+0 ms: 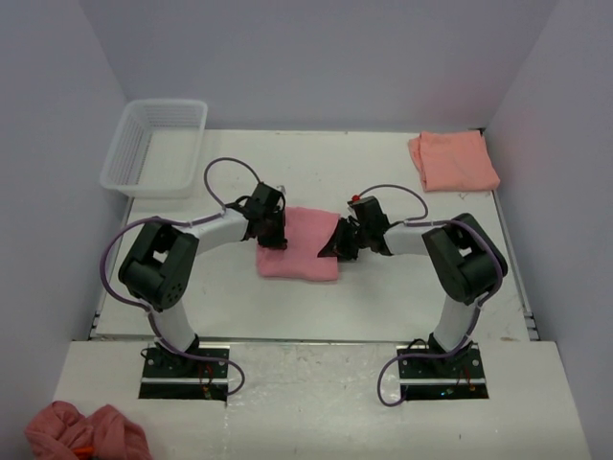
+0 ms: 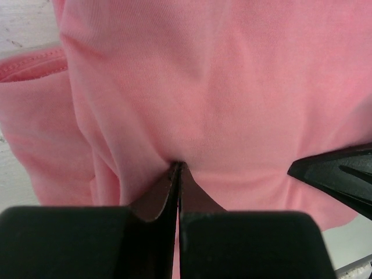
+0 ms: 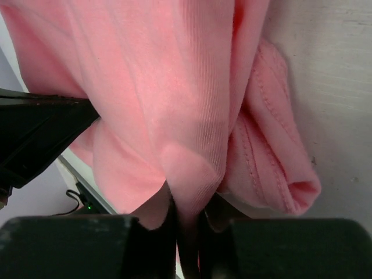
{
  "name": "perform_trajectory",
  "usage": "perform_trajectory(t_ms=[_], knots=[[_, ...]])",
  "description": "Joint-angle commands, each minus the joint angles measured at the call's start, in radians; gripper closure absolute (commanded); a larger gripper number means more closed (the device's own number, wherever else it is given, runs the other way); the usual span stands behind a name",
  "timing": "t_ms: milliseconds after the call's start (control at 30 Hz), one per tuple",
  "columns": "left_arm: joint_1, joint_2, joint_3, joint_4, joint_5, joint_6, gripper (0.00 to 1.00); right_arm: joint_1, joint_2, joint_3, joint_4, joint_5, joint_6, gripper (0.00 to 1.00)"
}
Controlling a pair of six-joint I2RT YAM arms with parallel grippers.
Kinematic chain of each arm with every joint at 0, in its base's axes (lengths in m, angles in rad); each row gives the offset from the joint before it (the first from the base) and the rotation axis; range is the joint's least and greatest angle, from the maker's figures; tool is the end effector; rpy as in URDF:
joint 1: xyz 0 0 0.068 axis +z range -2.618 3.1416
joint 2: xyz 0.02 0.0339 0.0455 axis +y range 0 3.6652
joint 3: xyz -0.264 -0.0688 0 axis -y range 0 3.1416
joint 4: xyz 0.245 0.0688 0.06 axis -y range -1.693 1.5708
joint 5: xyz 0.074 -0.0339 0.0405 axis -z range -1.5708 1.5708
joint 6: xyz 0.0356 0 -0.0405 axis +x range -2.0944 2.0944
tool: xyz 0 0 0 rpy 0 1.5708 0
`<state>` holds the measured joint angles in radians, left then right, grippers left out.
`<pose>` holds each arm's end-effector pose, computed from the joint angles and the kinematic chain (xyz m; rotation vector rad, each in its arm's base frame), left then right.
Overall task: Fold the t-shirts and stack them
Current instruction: Put the neatly folded tshirt into the corner of the board with the right arm
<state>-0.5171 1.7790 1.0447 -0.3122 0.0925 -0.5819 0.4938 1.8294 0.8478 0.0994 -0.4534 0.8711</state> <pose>0.3039 -0.1766 0.1574 -0.0540 2.7003 -0.4851 0.2928 0.1753 0.1165 0.2846 2.6715 1.0848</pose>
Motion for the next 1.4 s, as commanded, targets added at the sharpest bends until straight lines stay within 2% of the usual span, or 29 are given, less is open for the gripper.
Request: perform_trajectory(t_ms=[0,67,233,300,400,600,833,1167,1367], knots=[[0.008,-0.021,-0.037,-0.004,0.007,0.024,1.00,0.014,0.090,-0.020,-0.159,0.131,-0.047,0.90],[0.008,-0.024,-0.041,-0.004,0.006,0.025,1.00,0.014,0.093,0.007,-0.181,0.150,-0.064,1.00],[0.008,-0.053,-0.048,-0.001,0.010,0.048,1.00,0.015,0.079,0.092,-0.273,0.191,-0.156,1.00],[0.006,-0.097,-0.051,0.001,-0.011,0.057,0.99,0.022,0.059,0.132,-0.363,0.237,-0.194,1.00],[0.006,-0.179,-0.051,-0.010,-0.048,0.076,0.90,0.032,0.038,0.232,-0.501,0.333,-0.292,1.00],[0.005,-0.315,0.017,-0.091,-0.088,0.109,0.85,0.042,-0.007,0.408,-0.668,0.446,-0.409,1.00],[0.005,-0.403,0.066,-0.140,-0.071,0.117,0.83,0.051,-0.042,0.554,-0.759,0.510,-0.529,1.00],[0.000,-0.395,-0.003,-0.117,-0.033,0.100,0.83,0.048,-0.004,0.761,-0.862,0.677,-0.638,1.00],[0.000,-0.394,-0.014,-0.117,-0.030,0.106,0.83,0.034,0.073,0.893,-0.899,0.762,-0.688,1.00]])
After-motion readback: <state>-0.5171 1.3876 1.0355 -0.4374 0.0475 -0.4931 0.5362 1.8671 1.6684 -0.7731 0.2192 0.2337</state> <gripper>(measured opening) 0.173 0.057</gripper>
